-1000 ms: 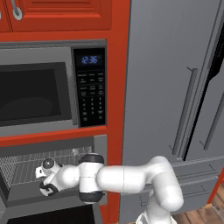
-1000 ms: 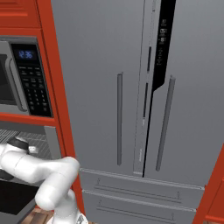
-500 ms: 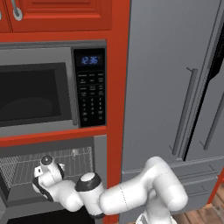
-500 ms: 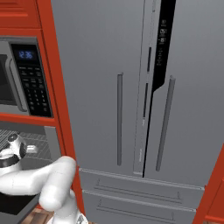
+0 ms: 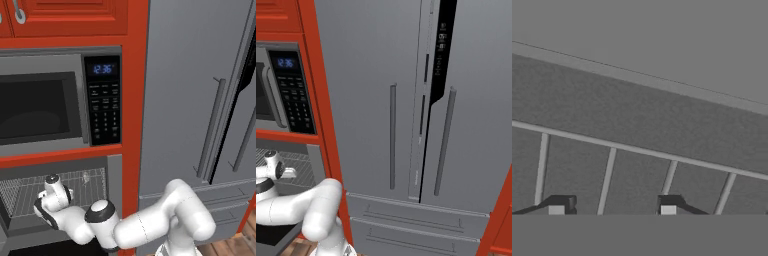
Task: Take the fish from the oven and place it on the plate on the counter.
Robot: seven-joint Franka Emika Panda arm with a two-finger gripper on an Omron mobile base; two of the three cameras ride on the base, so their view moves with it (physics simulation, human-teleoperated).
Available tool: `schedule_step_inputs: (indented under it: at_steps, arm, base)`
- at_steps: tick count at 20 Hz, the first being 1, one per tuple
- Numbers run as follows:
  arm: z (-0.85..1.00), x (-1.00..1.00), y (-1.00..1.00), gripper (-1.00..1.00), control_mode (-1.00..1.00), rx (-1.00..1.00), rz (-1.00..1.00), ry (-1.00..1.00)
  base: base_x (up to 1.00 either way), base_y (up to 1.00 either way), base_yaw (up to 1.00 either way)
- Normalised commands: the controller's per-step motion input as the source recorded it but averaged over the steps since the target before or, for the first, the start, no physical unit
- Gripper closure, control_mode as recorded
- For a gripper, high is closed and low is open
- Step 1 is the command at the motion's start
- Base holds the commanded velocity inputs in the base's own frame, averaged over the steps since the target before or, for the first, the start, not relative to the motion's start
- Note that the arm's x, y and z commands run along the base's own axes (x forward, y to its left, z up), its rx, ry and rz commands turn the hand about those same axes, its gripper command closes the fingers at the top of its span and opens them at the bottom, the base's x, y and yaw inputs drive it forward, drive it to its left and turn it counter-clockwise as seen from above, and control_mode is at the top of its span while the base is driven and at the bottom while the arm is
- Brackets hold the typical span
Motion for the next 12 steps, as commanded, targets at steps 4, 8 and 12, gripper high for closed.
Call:
schedule_step_inputs:
  at_steps: [4,8,12]
  arm:
    - [-0.95,-0.83,0.00,-1.00,-1.00,-0.04,0.00,0.18]
    - [-0.92,-0.91,0.00,-1.00,-1.00,-0.03,0.00,0.21]
    - [-0.94,-0.98,0.00,-1.00,-1.00,-0.03,0.00,0.25]
  base:
    - [0.00,0.00,0.00]
    - [0.00,0.00,0.00]
    - [0.00,0.00,0.00]
